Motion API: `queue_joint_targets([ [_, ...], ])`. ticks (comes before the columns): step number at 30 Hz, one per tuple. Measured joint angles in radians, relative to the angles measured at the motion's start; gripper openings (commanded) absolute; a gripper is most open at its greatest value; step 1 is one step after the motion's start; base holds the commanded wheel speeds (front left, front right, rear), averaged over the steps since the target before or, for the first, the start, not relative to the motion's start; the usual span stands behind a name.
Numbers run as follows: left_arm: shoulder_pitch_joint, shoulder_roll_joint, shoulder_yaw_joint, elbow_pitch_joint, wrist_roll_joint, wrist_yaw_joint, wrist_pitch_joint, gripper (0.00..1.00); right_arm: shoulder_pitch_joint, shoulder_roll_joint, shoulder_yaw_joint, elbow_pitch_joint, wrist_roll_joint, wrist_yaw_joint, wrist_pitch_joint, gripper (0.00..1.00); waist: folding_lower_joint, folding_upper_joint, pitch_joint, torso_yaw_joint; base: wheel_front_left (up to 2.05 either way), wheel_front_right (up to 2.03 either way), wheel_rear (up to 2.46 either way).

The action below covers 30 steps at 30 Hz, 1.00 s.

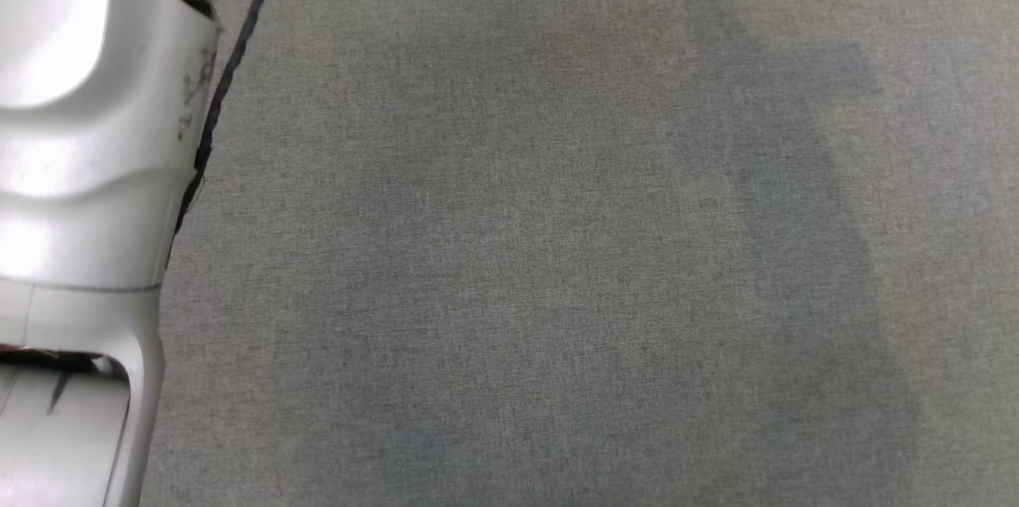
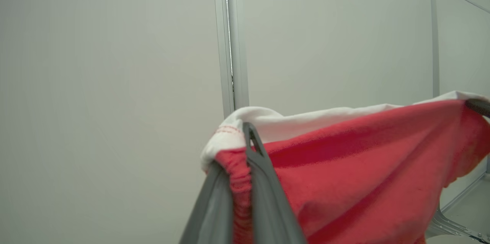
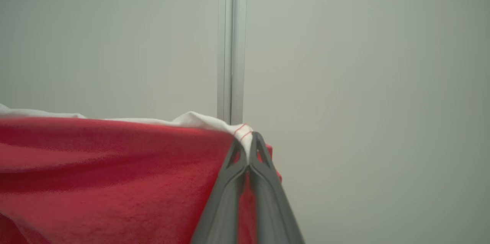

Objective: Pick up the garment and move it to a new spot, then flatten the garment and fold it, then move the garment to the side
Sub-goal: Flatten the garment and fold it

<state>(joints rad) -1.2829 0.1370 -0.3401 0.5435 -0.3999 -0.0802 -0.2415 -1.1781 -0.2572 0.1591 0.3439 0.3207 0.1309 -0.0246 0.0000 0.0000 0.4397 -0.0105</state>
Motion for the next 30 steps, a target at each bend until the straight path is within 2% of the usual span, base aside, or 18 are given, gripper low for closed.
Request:
queue_joint_targets([
  [6, -0.035, -0.027, 0.007, 0.236, -0.005, -0.025, -0.019, 0.0, -0.091, 0.056, 0.123, 0.274, 0.0, 0.0, -0.088, 0.0, 0.0, 0.0, 0.014, -0.014, 0.0, 0.0, 0.0],
  [12, 0.115, -0.056, 0.052, 0.305, -0.01, -0.039, -0.02, 0.0, -0.02, 0.111, 0.253, 0.488, 0.046, 0.0, -0.169, 0.0, 0.0, 0.0, 0.029, -0.025, 0.0, 0.0, 0.0],
  [16, 0.256, -0.067, 0.08, 0.302, -0.012, -0.043, -0.02, 0.0, 0.096, 0.122, 0.31, 0.563, 0.106, 0.0, -0.215, 0.0, 0.0, 0.0, 0.03, -0.02, 0.0, 0.0, 0.0],
  [21, 0.445, -0.08, 0.111, 0.187, 0.009, -0.047, -0.02, 0.0, 0.266, 0.116, 0.339, 0.53, 0.177, 0.0, -0.234, 0.0, 0.0, 0.0, 0.016, -0.018, 0.0, 0.0, 0.0],
  [30, 0.827, -0.074, 0.137, -0.131, 0.04, -0.05, -0.02, 0.0, 0.651, 0.065, 0.214, 0.191, 0.146, 0.0, -0.236, 0.0, 0.0, 0.0, -0.057, -0.017, 0.0, 0.0, 0.0],
])
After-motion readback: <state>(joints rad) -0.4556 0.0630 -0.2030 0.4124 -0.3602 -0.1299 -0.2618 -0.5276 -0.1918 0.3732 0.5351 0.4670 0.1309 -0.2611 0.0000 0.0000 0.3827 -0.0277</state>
